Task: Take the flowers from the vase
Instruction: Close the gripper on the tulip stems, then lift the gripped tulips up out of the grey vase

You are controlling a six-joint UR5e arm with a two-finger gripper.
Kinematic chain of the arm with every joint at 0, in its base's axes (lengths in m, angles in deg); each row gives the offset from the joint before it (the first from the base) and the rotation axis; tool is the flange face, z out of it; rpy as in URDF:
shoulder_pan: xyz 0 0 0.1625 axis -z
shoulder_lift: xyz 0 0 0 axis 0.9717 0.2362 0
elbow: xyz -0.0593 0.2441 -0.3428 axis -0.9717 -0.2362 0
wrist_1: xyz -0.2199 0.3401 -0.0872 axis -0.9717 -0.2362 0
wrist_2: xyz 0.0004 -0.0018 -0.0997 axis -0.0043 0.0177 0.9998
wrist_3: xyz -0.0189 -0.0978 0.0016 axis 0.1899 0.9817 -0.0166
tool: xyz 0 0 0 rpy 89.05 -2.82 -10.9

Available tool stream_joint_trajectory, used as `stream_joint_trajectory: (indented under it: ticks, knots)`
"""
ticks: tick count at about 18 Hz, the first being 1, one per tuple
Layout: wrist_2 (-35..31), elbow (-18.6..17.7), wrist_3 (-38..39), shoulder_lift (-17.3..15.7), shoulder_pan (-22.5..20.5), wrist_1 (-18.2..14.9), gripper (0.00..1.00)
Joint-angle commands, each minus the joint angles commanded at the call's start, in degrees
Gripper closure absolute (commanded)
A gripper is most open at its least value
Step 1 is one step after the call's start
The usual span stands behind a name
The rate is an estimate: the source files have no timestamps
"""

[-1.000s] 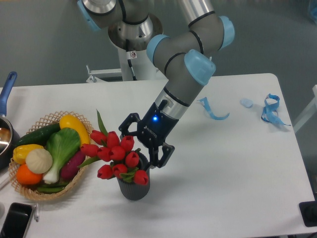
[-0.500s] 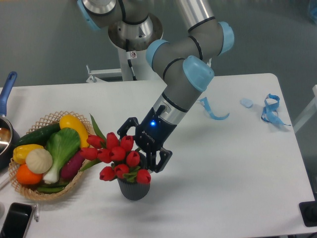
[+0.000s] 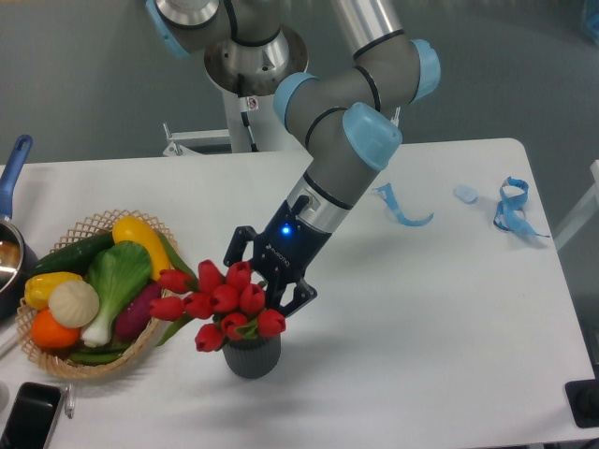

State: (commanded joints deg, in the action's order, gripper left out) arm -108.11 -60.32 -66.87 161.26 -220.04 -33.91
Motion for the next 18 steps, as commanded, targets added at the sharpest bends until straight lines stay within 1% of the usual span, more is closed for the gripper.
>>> stream_joint_trajectory:
  ticks: [4, 10, 12, 15, 18]
  knots:
    - [0.26, -0.09, -0.09, -0.09, -0.18, 0.0, 0.46]
    - [0.7, -0.88, -0.09, -2.11, -0.7, 0.0, 0.46]
    - [1.75, -0.88, 0.09, -2.9, -0.44, 0.0, 0.48]
    - [2.46, -0.97, 0.35, -3.6, -0.61, -0.09, 0.48]
    - [3.16, -1.05, 0.62, -5.09, -0.35, -0.18, 0.49]
